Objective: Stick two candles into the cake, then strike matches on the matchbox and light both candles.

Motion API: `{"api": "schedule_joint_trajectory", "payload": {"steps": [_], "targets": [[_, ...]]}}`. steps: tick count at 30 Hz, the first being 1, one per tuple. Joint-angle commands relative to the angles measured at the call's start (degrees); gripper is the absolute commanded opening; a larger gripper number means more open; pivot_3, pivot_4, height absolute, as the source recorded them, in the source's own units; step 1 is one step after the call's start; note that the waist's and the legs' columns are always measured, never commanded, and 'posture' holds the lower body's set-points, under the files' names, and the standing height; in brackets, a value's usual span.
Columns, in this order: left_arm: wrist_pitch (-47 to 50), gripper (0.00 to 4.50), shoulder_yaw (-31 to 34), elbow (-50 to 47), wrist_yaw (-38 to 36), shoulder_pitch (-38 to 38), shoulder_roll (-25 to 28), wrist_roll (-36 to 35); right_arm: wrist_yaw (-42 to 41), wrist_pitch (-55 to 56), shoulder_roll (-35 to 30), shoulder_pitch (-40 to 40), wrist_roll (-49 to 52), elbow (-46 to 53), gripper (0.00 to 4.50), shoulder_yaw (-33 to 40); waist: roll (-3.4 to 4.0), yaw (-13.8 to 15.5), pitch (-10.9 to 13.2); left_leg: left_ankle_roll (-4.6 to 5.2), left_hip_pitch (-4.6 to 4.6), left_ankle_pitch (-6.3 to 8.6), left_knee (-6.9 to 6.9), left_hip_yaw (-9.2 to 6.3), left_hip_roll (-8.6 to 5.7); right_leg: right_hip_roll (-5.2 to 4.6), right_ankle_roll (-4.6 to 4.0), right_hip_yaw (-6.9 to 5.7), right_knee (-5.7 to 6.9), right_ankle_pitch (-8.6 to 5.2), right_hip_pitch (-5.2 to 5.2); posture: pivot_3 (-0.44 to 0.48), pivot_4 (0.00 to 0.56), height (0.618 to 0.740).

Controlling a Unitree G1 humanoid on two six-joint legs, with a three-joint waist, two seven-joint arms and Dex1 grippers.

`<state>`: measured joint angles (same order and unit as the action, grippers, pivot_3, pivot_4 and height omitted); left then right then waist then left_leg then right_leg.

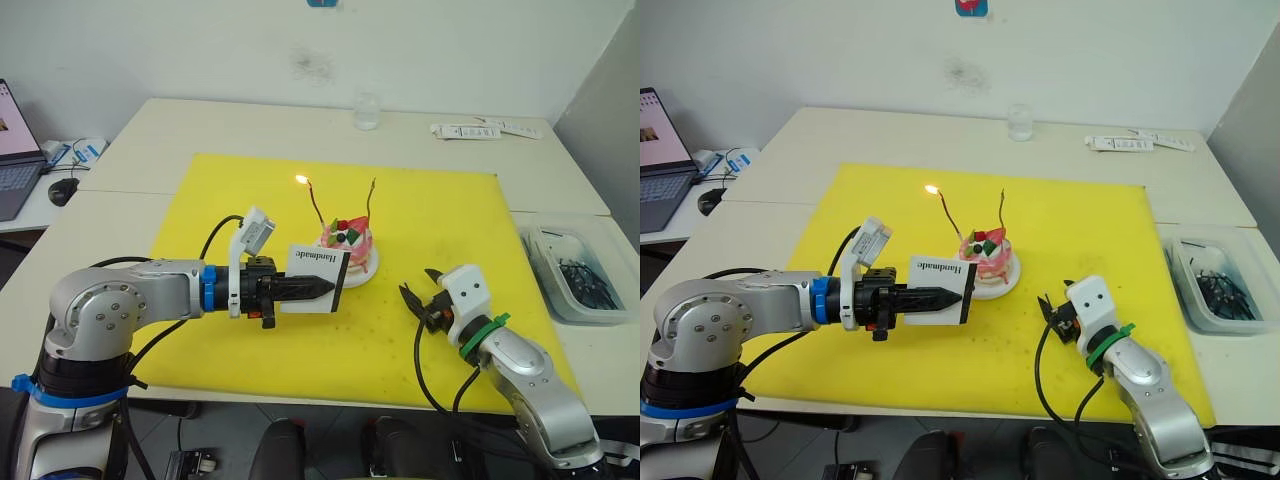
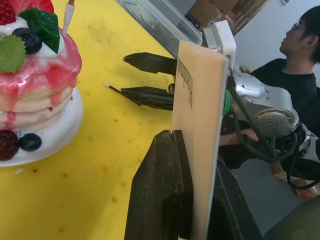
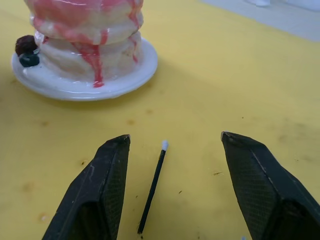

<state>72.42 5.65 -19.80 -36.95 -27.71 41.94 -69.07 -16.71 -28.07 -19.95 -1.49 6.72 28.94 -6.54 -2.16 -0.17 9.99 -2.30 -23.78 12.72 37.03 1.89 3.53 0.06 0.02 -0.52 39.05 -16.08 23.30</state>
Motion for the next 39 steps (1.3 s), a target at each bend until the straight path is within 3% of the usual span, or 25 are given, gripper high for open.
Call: {"api": "schedule_joint_trajectory", "payload": {"steps": [1, 8, 9, 11, 18, 28, 37, 39], "targets": [[0.1, 0.00, 0.5, -1.2, -0.5, -0.7, 0.4, -0.9, 2.4, 2.2, 2.7, -0.9, -1.3, -2.1, 3.01, -0.6, 0.00, 0.0, 0.0, 0.00, 0.00, 0.00, 0.00, 0.00, 0.00, 0.00, 0.00, 0.01, 0.00, 0.00, 0.00, 0.000, 0.150, 0.740], [0.4, 0.00, 0.4, -1.2, -0.5, -0.9, 0.1, -0.9, 3.8, -0.9, 5.4, -1.9, -1.7, -3.1, 3.01, -0.6, 0.00, 0.0, 0.0, 0.00, 0.01, 0.00, -0.01, -0.01, 0.02, 0.00, -0.01, -0.01, 0.01, 0.00, 0.00, 0.000, 0.150, 0.740], [0.4, 0.00, 0.4, -1.1, -0.5, -0.9, 0.1, -0.9, 4.6, -1.9, 5.8, -1.7, -1.8, -3.2, 2.85, -0.3, 0.00, 0.0, 0.0, 0.00, 0.01, 0.00, -0.01, -0.02, 0.02, 0.00, -0.01, -0.01, 0.02, 0.00, 0.00, 0.000, 0.150, 0.740], [0.4, 0.00, 0.4, -1.0, -0.4, -0.9, -0.1, -0.8, 4.9, -3.7, 6.3, -1.4, -1.6, -3.0, 2.45, -0.1, 0.00, 0.0, 0.0, 0.00, 0.04, 0.00, -0.01, -0.02, 0.02, 0.00, -0.01, -0.01, 0.03, 0.00, -0.02, 0.000, 0.150, 0.740], [0.4, 0.00, 0.3, -1.0, -0.2, -0.8, -0.4, -0.7, 4.8, -5.9, 7.3, -1.5, -1.0, -1.7, 0.03, -1.0, -0.02, 0.0, 0.0, 0.00, 0.06, 0.00, 0.00, -0.02, 0.02, -0.01, -0.02, 0.00, 0.03, 0.01, -0.05, 0.000, 0.150, 0.740], [0.1, 0.00, 0.1, -0.9, 0.4, 0.5, -1.0, 0.1, 3.5, -4.2, 8.9, -2.2, 0.5, 0.3, 0.03, -0.3, -0.03, 0.0, -0.1, 0.00, 0.07, 0.00, -0.01, -0.02, 0.02, -0.01, -0.02, -0.01, 0.03, 0.01, -0.04, 0.000, 0.150, 0.740], [0.0, 0.00, -0.2, -0.6, 0.5, 0.4, -1.6, 0.7, 3.6, -2.3, 8.5, -2.6, -0.9, -4.0, 0.03, -0.5, -0.03, 0.0, -0.1, 0.00, 0.06, 0.00, -0.01, -0.01, 0.01, -0.01, -0.02, 0.00, 0.02, 0.01, -0.05, 0.000, 0.150, 0.740], [0.0, 0.00, -0.2, -0.6, 0.4, 0.4, -1.7, 0.8, 3.6, -2.0, 8.5, -2.5, -1.2, -4.5, 0.44, -0.5, -0.03, 0.0, -0.1, 0.00, 0.07, 0.00, 0.00, -0.02, 0.02, -0.01, -0.02, 0.00, 0.02, 0.01, -0.05, 0.000, 0.150, 0.740]]}}
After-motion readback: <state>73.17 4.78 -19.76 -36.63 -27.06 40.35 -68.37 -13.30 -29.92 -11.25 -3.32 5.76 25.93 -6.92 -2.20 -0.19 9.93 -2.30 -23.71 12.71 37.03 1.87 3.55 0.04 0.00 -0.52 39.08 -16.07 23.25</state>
